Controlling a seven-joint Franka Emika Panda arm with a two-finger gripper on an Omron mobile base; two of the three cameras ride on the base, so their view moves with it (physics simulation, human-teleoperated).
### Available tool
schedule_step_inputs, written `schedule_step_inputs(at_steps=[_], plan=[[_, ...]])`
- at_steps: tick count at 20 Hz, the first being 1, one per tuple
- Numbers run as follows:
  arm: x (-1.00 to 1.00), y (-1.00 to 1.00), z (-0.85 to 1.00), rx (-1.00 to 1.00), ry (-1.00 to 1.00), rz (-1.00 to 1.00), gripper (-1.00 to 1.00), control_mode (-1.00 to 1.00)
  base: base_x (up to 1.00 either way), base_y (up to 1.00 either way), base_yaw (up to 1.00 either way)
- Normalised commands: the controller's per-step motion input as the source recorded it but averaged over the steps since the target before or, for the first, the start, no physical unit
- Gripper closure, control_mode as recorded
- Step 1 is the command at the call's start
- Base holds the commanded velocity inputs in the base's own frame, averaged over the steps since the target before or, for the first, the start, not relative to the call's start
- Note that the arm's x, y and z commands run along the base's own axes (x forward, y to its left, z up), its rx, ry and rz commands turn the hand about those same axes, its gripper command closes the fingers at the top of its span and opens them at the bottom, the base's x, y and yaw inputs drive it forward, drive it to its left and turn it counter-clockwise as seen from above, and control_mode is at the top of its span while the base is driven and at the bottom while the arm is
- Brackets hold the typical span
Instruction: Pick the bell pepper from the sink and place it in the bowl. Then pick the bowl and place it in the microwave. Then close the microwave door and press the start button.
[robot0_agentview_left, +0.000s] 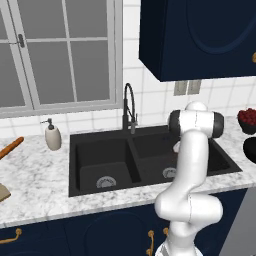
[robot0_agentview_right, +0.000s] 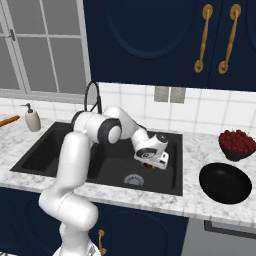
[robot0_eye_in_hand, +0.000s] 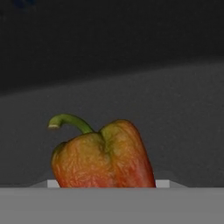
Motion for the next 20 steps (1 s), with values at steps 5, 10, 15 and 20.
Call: schedule_step_inputs(at_steps=[5,10,15,20], plan=[[-0.57,0.19,1.00,-0.06,0.00,0.00,1.00,-1.00,0.00,0.00,0.00],[-0.28,0.06,1.00,-0.11,0.00,0.00,1.00,-1.00,0.00,0.00,0.00],[-0.35,0.00,1.00,-0.05,0.08,-0.01,1.00,-1.00,0.00,0.00,0.00],[-0.43,0.00,0.98,-0.05,0.11,-0.09,1.00,-1.00,0.00,0.00,0.00]])
